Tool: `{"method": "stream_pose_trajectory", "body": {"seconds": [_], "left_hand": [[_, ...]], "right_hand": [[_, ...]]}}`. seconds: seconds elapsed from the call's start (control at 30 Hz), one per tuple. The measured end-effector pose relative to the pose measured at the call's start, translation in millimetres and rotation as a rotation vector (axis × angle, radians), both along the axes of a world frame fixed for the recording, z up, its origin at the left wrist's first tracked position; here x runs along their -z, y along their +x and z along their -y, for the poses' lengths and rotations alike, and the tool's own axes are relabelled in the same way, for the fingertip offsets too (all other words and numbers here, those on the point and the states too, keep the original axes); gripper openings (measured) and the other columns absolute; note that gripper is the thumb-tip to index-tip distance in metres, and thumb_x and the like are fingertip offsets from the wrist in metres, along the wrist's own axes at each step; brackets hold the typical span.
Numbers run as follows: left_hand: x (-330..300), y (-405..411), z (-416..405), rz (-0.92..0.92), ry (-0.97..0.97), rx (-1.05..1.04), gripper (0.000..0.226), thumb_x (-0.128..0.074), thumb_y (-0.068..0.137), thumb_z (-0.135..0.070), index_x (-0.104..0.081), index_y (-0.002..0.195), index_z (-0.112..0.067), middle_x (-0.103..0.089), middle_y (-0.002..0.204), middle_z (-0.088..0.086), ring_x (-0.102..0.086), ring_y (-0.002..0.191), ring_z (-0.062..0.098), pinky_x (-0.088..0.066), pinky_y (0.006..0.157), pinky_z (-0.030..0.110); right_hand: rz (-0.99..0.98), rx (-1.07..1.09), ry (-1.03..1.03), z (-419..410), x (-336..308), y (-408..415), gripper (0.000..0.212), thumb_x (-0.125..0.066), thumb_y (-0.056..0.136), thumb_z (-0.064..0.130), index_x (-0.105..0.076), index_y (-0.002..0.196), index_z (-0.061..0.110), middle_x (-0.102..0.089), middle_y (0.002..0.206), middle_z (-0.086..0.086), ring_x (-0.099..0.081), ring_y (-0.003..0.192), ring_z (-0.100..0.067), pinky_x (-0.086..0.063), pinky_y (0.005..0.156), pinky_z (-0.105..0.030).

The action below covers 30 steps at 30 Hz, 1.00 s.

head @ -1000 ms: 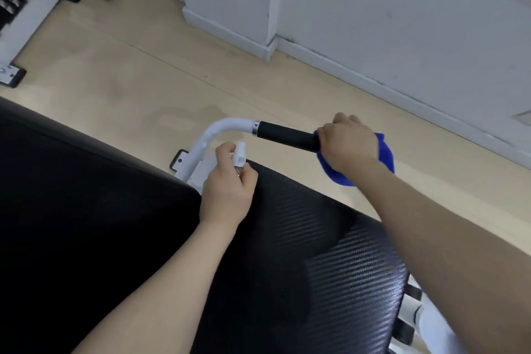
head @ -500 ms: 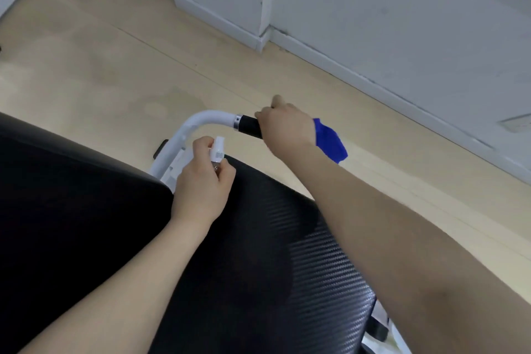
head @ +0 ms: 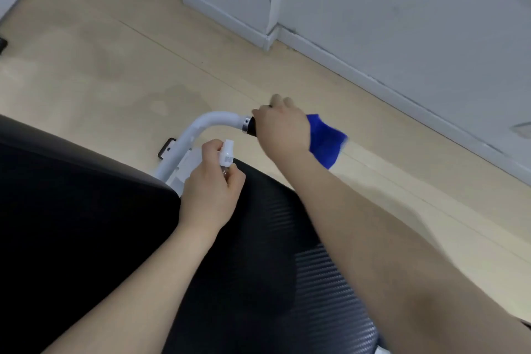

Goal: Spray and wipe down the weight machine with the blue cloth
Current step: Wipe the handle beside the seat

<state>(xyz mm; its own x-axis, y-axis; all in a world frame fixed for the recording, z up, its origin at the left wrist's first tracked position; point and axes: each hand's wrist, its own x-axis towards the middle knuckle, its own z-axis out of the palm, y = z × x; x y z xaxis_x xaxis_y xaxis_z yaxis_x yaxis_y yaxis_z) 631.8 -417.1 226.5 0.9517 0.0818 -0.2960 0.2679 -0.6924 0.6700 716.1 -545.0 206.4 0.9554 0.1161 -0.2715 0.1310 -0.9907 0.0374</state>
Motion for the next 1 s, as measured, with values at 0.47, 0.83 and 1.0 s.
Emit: {"method": "stream_pose_trajectory", "body": {"seconds": [0.47, 0.83, 1.0], "left_hand": [[-1.7, 0.5, -0.1, 0.009, -0.002, 0.003, 0.029, -0.045, 0.087, -0.013, -0.039, 0.116, -0.015, -0.054, 0.073, 0.003, -0.051, 0.070, 0.028, -0.037, 0.057, 0.034], [0.9, 3.1, -0.9, 0.011, 0.009, 0.008, 0.030, -0.043, 0.090, -0.015, -0.039, 0.119, -0.015, -0.055, 0.078, 0.005, -0.052, 0.075, 0.029, -0.043, 0.063, 0.037], [3.6, 2.4, 0.3, 0.030, 0.006, 0.018, 0.027, -0.043, 0.090, -0.014, -0.039, 0.116, -0.013, -0.053, 0.074, 0.005, -0.051, 0.069, 0.028, -0.035, 0.056, 0.033]], "right_hand": [[0.311, -0.562, 0.086, 54.7, 5.1, -30.1, 0.005, -0.070, 0.074, 0.017, -0.068, 0.079, 0.018, -0.057, 0.118, -0.010, -0.042, 0.104, -0.031, -0.045, 0.069, -0.041], [-0.436, 0.470, 0.370, 41.2, 3.5, 24.5, 0.032, -0.038, 0.091, 0.035, -0.060, 0.083, 0.013, -0.057, 0.075, -0.005, -0.052, 0.068, -0.022, -0.039, 0.062, -0.031], [-0.340, 0.580, 0.139, 68.5, -12.8, 3.6, 0.027, -0.037, 0.090, 0.030, -0.056, 0.080, 0.014, -0.053, 0.073, -0.003, -0.047, 0.061, -0.020, -0.034, 0.055, -0.028]]}}
